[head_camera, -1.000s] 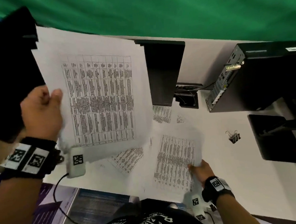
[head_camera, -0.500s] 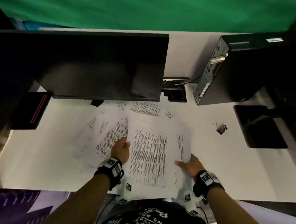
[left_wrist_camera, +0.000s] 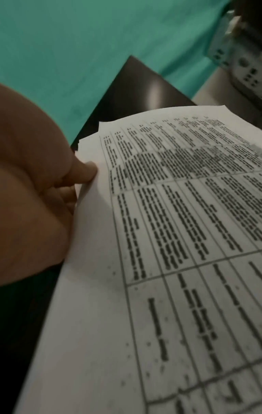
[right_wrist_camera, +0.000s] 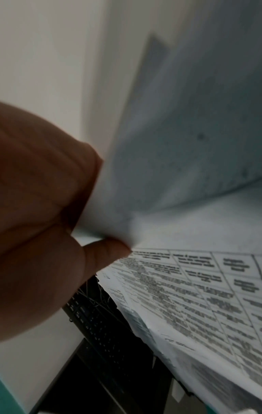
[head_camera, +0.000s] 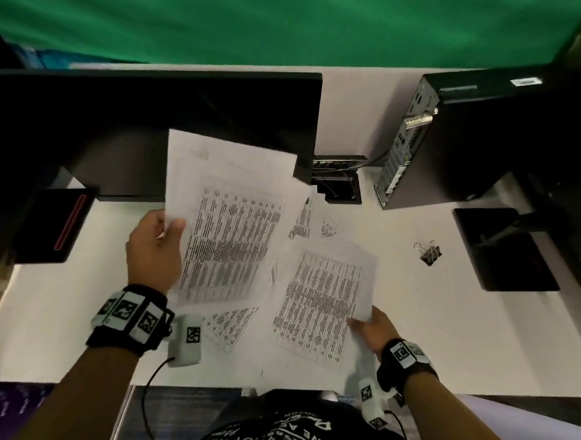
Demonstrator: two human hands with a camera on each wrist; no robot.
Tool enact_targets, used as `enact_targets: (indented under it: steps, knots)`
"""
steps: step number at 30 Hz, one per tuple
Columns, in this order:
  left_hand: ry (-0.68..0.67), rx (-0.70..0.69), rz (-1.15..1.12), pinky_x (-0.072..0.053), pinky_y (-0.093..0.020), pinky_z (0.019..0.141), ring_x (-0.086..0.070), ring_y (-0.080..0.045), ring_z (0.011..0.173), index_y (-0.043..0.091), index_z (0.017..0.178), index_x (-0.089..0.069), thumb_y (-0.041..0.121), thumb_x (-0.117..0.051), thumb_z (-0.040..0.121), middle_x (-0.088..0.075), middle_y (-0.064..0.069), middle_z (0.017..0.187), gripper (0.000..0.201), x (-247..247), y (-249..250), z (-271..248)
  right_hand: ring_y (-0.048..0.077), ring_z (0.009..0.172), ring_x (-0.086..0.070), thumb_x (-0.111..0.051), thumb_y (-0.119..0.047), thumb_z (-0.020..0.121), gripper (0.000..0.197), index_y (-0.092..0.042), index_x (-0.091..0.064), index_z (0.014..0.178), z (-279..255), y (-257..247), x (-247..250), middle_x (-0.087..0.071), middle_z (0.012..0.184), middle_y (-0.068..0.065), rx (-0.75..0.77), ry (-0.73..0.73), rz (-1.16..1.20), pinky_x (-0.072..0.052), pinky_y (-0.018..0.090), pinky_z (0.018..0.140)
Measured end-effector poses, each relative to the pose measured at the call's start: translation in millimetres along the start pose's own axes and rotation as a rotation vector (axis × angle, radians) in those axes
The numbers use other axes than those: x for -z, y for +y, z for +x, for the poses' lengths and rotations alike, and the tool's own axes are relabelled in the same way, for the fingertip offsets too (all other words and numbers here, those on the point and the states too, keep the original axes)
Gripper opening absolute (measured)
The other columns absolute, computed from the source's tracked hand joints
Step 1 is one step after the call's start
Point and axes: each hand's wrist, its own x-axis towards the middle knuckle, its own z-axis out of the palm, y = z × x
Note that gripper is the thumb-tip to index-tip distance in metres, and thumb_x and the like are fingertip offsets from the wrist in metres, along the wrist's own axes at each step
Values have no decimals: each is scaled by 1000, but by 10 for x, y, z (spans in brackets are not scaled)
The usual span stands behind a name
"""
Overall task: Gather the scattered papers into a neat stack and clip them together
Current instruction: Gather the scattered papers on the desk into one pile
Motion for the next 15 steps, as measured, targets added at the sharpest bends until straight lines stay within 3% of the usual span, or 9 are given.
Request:
enact_targets:
  steps: [2, 4, 7, 9, 10, 12, 15]
  knots:
    - [4, 109, -126, -44, -29, 74, -57, -16, 74, 7, 90, -60, 26, -62, 92, -65, -4, 84, 19, -55, -44, 7, 33, 111, -62, -65, -11, 89, 35, -14, -60, 123, -11, -14, 23, -67, 121, 11, -7, -6, 16, -47, 51, 103]
    - [-8, 199, -126, -49, -35, 73, -59, -20, 72, 3, 89, -60, 33, -64, 90, -66, -8, 83, 30, -184, -205, -16, 34, 108, -64, -65, -9, 85, 40, -10, -61, 124, -8, -9, 30, -68, 117, 11, -42, -9, 105, -48, 53, 102]
    - [-82, 347, -45, -53, -43, 84, -65, -31, 92, 4, 99, -64, 44, -68, 85, -69, -14, 100, 43, -475, -518, -138, 33, 103, -68, -76, -32, 69, 65, -10, -61, 128, 14, 45, 10, -72, 115, 9, -71, -6, 256, -52, 53, 99]
    - [-169, 506, -3, -48, -44, 97, -59, -34, 112, 6, 122, -58, 45, -72, 81, -62, -15, 124, 59, -641, -651, -275, 27, 106, -69, -84, -54, 64, 75, -21, -62, 127, 9, 43, -5, -73, 117, 1, -26, -32, 292, -52, 48, 99]
    - [-204, 581, 23, -45, -44, 102, -55, -35, 120, 6, 132, -52, 43, -75, 79, -57, -15, 133, 68, -718, -721, -355, 22, 107, -70, -85, -56, 64, 73, -25, -62, 126, -16, 18, -10, -73, 118, -3, 12, -51, 284, -53, 45, 97]
    - [-256, 670, 58, -43, -45, 104, -51, -36, 124, 5, 137, -46, 38, -79, 76, -54, -15, 137, 77, -846, -771, -519, 14, 105, -70, -92, -41, 63, 69, -27, -60, 122, -62, -11, -11, -73, 116, -5, 84, -69, 249, -57, 36, 91]
    - [-323, 695, 17, -47, -40, 96, -55, -36, 119, 4, 132, -51, 32, -83, 73, -59, -10, 128, 73, -1007, -804, -718, 17, 105, -67, -98, -34, 51, 90, -17, -49, 124, -77, -15, -24, -68, 115, -5, 104, -18, 210, -57, 26, 79]
